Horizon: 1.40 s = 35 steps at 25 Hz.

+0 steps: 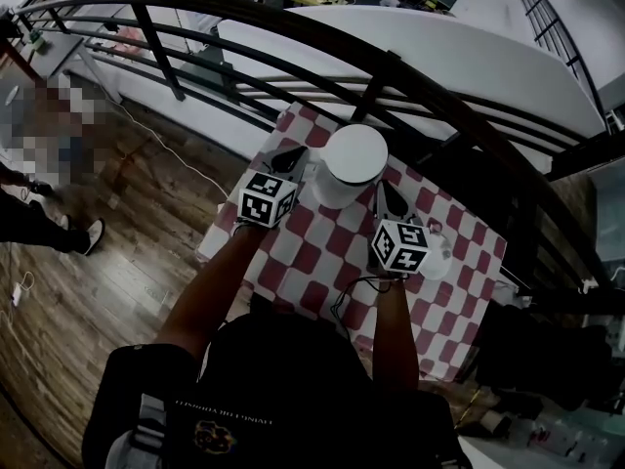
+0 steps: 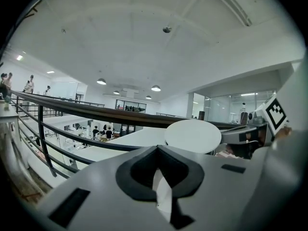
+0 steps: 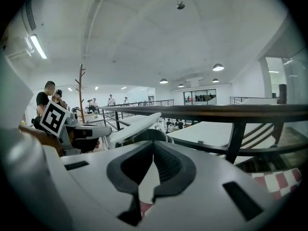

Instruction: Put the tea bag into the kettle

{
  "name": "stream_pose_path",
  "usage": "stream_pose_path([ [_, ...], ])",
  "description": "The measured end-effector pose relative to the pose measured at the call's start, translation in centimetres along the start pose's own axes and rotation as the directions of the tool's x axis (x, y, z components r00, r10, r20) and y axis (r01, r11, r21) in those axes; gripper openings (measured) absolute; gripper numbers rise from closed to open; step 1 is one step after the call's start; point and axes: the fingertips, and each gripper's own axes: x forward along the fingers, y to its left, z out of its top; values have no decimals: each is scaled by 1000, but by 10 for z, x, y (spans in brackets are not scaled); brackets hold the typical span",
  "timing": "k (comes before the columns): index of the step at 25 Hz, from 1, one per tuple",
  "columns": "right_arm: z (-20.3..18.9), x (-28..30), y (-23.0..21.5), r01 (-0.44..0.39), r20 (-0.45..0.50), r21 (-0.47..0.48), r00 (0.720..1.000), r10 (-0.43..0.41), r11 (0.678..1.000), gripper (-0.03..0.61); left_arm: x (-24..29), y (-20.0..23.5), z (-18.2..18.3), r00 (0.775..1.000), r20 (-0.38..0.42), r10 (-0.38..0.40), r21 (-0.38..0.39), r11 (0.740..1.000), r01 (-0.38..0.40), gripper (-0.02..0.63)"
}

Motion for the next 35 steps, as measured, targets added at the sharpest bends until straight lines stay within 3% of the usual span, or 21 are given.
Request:
stream_pose_path([
  [6,0,19,15,-28,-52,-45,998,26,999,14,-1,0,1,1000,0,5,3,1000,-5,3],
  [10,36,15,39,-82,74,-96,993,89,992,12,-1,0,2,1000,-3,8,16,1000,-8,3],
  [13,64,7,75,-210,187,-179,952,243,961,12,-1,0,3,1000,-2,16,26,1000,-16,3],
  [15,70,5,88,-234,201,-237,938,283,943,12,-2,1,3,1000,-1,24,28,999,-24,3],
  [22,52,4,70,-195,155,-177,962,223,965,12,-2,-1,4,999,5,40,49,998,-41,3],
  [35,27,-6,61,-168,111,-148,976,185,975,12,-5,1,3,998,37,54,51,997,-56,3],
])
